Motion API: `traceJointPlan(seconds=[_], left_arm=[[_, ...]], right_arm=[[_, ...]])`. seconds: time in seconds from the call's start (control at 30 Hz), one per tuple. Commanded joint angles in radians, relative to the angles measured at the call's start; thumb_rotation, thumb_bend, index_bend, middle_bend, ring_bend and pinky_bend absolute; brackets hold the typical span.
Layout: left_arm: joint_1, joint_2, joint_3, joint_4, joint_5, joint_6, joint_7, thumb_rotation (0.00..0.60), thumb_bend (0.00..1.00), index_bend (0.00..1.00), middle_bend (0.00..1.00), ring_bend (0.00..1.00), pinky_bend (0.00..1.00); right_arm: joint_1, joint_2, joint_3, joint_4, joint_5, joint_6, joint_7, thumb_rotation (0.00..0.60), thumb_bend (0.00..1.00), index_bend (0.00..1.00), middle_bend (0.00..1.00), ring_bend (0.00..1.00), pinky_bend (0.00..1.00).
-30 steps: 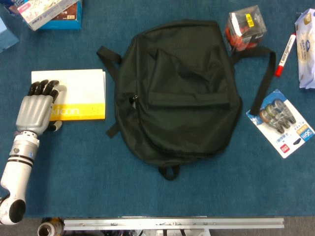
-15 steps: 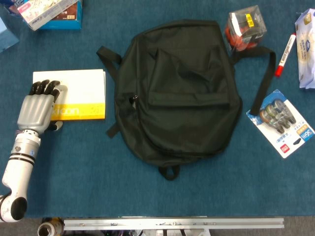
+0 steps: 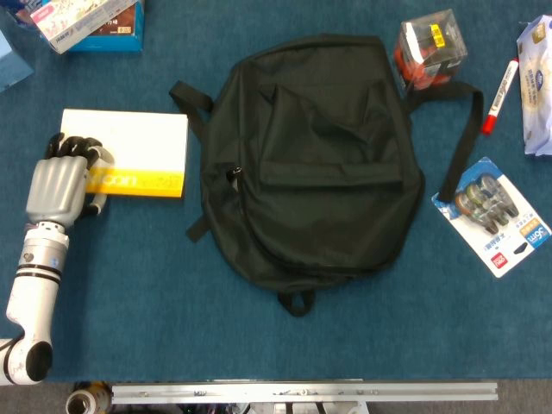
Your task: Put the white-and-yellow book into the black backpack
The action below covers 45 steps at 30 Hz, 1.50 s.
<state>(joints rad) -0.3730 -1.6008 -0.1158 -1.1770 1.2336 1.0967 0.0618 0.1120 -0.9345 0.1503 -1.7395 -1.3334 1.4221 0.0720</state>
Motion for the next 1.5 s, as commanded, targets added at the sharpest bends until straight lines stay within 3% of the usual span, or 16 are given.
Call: traceJointPlan(seconds=[0.03,0.4,0.7,0.87,1.23,1.5], left_arm=[[0.012,-0.034,-0.017,0.045,0.032,0.056,-0.072,0.6,0.34,0.38,0.3,0.21,0.1],[-0.004,-0.095,-0.041,0.145,0.088,0.119,-0.177,0.6,0.35,0.51,0.4,0.3,0.19],[-0.014,-0.13,-0.057,0.205,0.1,0.146,-0.212,0.6,0.35,0.58,0.42,0.32,0.22],[-0.014,-0.127,-0.064,0.206,0.092,0.145,-0.204,0.6,0.35,0.59,0.43,0.32,0.23],[-0.002,-0.101,-0.05,0.228,0.127,0.193,-0.198,0.6,0.35,0.63,0.51,0.4,0.37],[0.001,-0.064,-0.029,0.233,0.203,0.268,-0.278,0.6,0.35,0.64,0.55,0.44,0.42]], right_arm=[[0.001,-0.001,0.0,0.002,0.0,-0.003,0.001,0.6,0.14,0.08,0.3,0.18,0.41],[0.004,-0.003,0.003,0.009,0.005,-0.012,0.005,0.6,0.14,0.08,0.3,0.18,0.41],[0.002,-0.002,0.004,0.014,0.014,-0.019,0.009,0.6,0.14,0.08,0.3,0.18,0.41],[0.002,-0.002,0.004,0.015,0.012,-0.02,0.013,0.6,0.14,0.08,0.3,0.18,0.41],[0.005,-0.003,0.005,0.013,0.01,-0.024,0.011,0.6,0.14,0.08,0.3,0.18,0.41],[0.025,-0.007,0.005,-0.007,-0.012,-0.037,-0.016,0.6,0.14,0.08,0.3,0.18,0.41]])
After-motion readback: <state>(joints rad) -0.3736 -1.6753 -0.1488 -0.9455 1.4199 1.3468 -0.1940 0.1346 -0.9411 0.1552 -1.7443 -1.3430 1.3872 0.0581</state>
